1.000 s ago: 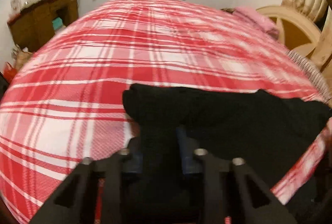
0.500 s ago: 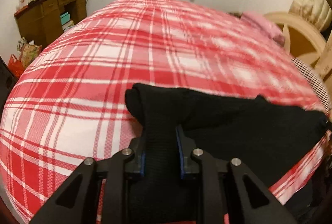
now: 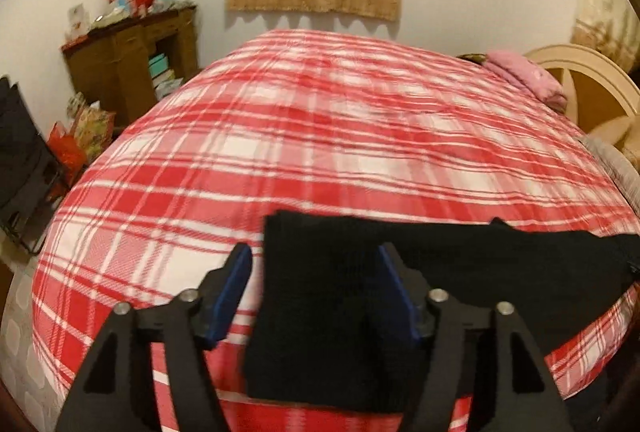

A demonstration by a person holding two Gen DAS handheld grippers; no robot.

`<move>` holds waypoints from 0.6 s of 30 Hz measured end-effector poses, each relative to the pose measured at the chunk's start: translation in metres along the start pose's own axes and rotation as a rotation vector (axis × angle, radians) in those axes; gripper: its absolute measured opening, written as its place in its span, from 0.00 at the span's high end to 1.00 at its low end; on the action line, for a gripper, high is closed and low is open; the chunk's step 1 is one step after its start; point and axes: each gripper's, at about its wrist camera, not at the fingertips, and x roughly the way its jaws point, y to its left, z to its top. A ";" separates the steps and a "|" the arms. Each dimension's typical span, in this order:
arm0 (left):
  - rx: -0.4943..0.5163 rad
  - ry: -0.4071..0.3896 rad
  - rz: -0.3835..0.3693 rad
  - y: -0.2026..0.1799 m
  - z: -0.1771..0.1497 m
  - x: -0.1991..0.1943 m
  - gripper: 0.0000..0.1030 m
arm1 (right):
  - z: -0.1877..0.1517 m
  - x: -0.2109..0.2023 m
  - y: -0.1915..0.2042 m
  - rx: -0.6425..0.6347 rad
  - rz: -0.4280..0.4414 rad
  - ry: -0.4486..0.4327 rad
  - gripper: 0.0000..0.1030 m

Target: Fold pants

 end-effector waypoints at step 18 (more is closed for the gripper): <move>0.308 0.162 -0.134 -0.184 -0.045 0.058 0.34 | 0.010 -0.088 -0.137 0.182 -0.499 -0.112 0.39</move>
